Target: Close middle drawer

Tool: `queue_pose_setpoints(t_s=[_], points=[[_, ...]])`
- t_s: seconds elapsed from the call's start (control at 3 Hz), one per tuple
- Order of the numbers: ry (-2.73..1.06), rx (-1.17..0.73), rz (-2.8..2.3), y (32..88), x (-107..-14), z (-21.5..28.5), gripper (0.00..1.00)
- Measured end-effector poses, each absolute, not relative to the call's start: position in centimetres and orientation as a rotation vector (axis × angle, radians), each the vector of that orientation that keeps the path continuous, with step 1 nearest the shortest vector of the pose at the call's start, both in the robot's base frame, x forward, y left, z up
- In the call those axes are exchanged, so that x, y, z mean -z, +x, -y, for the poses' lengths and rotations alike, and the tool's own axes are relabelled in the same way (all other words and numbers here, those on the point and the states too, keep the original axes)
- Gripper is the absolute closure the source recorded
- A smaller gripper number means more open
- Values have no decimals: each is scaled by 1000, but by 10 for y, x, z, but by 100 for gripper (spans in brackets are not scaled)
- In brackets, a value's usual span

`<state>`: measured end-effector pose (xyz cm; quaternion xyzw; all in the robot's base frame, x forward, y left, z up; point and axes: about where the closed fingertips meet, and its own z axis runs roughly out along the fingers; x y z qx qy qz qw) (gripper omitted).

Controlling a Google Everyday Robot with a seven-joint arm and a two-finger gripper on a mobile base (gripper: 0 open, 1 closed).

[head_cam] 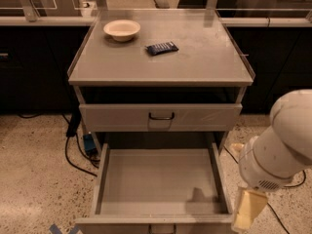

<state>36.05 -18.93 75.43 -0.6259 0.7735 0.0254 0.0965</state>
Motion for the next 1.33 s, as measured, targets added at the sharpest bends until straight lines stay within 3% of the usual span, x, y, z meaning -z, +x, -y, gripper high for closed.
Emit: queue_pose_setpoints(t_s=[1.0, 1.33], points=[[-1888, -178, -2282, 325, -671, 177, 0], [-1888, -178, -2282, 325, -671, 177, 13]])
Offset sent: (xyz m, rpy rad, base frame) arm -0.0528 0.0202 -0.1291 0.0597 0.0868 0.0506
